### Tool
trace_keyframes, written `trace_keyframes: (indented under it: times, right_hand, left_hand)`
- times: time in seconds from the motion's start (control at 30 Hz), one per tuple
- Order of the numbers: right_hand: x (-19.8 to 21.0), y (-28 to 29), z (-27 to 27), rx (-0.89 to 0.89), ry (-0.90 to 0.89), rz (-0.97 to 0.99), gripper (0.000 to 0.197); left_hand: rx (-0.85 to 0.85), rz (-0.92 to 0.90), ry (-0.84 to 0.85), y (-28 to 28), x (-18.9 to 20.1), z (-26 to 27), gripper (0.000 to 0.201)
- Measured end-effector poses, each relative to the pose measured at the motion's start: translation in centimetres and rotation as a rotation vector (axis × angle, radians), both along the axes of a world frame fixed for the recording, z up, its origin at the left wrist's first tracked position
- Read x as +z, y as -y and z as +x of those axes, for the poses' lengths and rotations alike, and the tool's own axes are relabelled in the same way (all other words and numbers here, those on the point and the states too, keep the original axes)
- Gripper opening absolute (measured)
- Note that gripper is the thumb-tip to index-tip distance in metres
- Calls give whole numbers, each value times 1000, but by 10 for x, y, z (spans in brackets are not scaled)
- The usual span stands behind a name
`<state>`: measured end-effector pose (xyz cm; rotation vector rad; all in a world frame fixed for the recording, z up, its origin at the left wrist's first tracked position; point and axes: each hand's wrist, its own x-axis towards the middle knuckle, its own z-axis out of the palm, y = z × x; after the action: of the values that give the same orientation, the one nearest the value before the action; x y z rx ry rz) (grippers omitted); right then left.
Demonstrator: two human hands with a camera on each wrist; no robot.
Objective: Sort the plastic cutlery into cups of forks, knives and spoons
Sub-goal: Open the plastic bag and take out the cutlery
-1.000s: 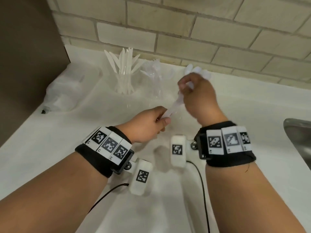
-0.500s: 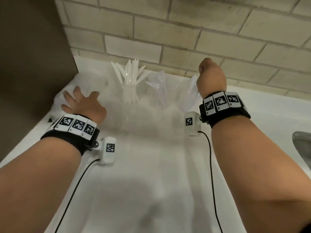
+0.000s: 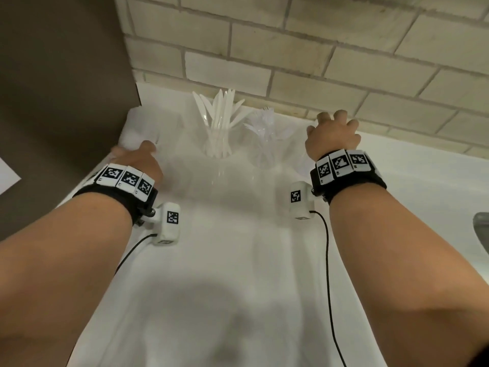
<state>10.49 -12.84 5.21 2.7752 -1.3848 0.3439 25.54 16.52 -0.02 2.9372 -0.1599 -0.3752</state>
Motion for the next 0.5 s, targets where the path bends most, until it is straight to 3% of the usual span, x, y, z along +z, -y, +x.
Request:
trace_keyframes:
  times: [0.13, 0.23, 0.37, 0.5]
  right_hand:
    - [11, -30, -10, 100, 233, -142, 40]
    - [13, -72, -16, 250, 333, -140, 36]
    - [-7, -128, -16, 488, 278, 151, 29]
    - [-29, -162, -11, 624, 176, 366, 38]
  left_hand:
    - [-67, -44, -74, -10, 11, -20, 51]
    - [-166, -14, -118, -20, 10, -45, 49]
    - [-339, 44, -184, -27, 16, -87, 48]
    - [-495, 87, -184, -25, 20, -120, 46]
